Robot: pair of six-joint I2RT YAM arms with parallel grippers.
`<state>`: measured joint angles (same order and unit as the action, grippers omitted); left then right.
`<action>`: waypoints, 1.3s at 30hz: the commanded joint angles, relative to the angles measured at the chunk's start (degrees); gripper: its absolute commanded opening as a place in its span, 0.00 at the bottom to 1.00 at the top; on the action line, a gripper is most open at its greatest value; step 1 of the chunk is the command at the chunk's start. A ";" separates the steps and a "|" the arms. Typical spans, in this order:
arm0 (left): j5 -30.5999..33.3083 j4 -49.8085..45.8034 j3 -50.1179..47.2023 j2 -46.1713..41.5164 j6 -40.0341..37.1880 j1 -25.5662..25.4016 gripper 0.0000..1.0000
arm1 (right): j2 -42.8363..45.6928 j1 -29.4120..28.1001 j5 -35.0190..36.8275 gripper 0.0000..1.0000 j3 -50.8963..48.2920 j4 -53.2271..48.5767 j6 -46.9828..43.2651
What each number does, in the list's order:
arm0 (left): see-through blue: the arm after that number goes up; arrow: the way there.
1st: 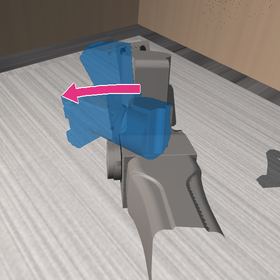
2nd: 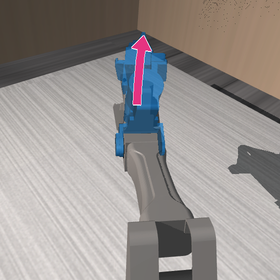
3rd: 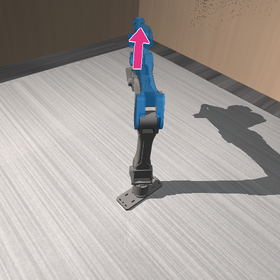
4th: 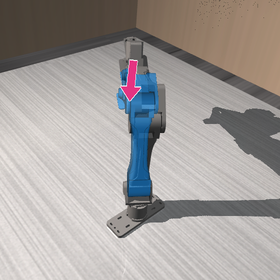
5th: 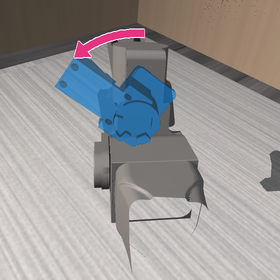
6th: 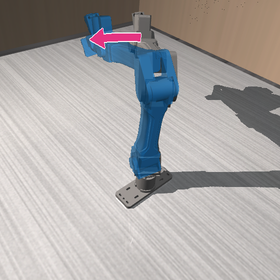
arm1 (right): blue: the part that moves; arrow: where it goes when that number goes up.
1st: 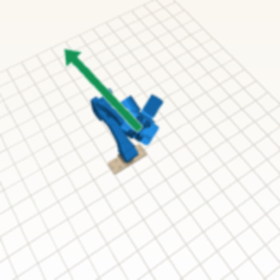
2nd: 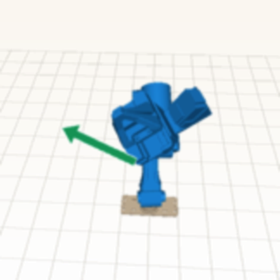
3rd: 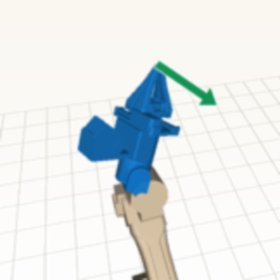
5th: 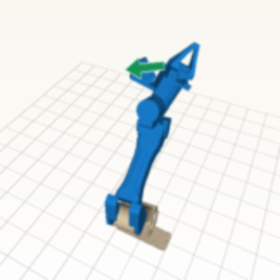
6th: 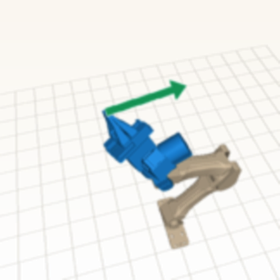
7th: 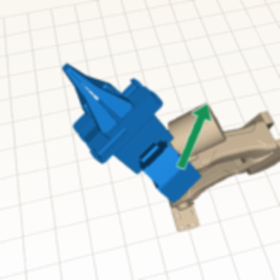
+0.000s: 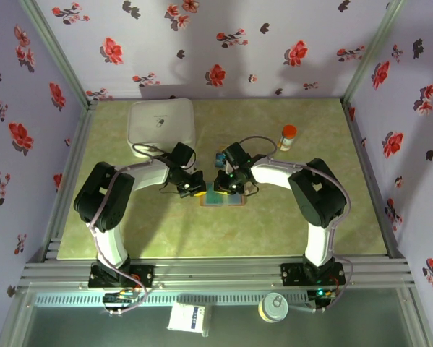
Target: Take the credit cards out of the card holder
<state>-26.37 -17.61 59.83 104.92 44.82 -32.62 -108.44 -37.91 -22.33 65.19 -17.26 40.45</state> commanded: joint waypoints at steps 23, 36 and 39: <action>1.24 -2.92 -4.00 -0.10 -3.97 3.65 0.00 | 3.41 -0.23 2.28 0.25 1.69 -4.65 -0.62; 0.68 -4.55 -1.50 -4.75 -3.47 4.39 0.00 | 2.72 -0.23 -1.17 0.25 1.43 -1.25 1.20; -0.13 -4.48 -0.81 -4.96 -2.99 3.96 0.00 | 2.32 -0.32 -1.56 0.24 1.45 -0.79 1.38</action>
<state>-26.15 -20.29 57.52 101.67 41.80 -28.49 -106.83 -37.91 -22.72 65.69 -19.18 40.80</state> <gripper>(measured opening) 0.051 0.246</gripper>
